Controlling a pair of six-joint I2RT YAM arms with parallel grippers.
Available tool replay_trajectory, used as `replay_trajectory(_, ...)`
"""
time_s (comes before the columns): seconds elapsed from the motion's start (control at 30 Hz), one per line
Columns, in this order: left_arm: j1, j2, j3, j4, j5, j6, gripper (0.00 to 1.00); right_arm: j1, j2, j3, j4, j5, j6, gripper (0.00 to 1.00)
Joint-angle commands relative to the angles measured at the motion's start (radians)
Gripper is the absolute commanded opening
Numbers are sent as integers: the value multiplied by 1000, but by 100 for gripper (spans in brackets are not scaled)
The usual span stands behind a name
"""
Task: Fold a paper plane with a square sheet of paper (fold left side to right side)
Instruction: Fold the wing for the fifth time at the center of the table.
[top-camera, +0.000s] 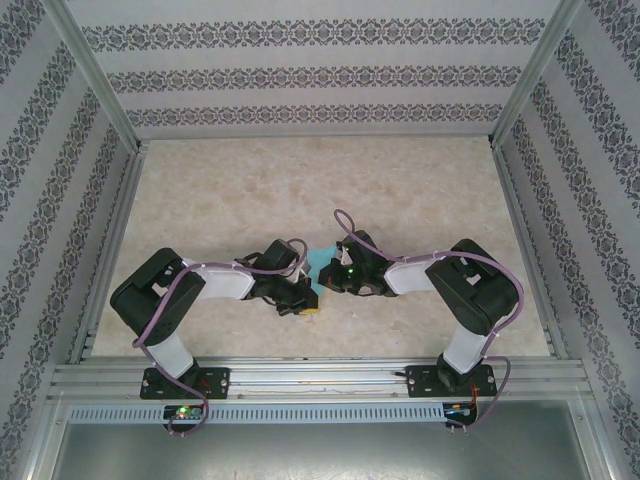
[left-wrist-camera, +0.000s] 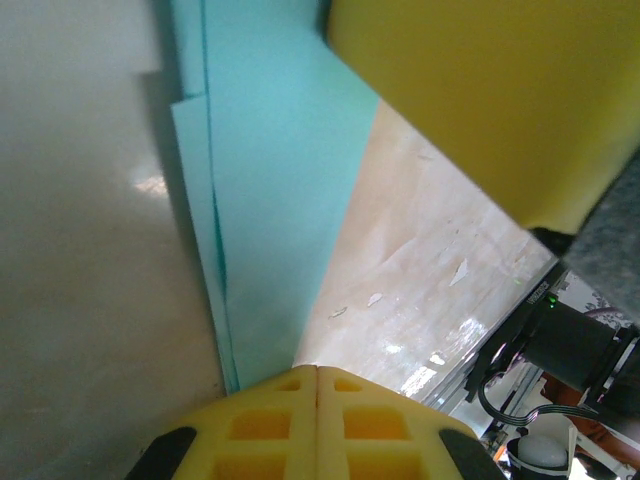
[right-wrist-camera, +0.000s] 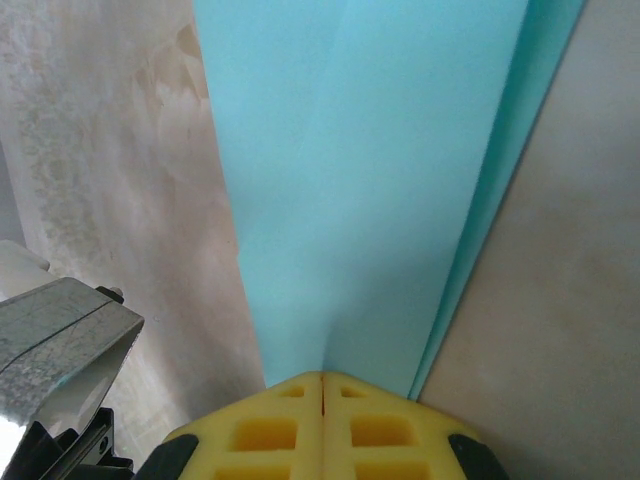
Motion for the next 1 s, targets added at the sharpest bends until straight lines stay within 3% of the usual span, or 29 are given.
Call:
replay_trajectory(0.0,-15,2,-22,-3,-3,-15,1,33,118,-40,-177,119,-42,0)
replay_trajectory(0.97,-16,-31,-92,-24,7,-5,0,34,139,-26,-195,123,-47,0)
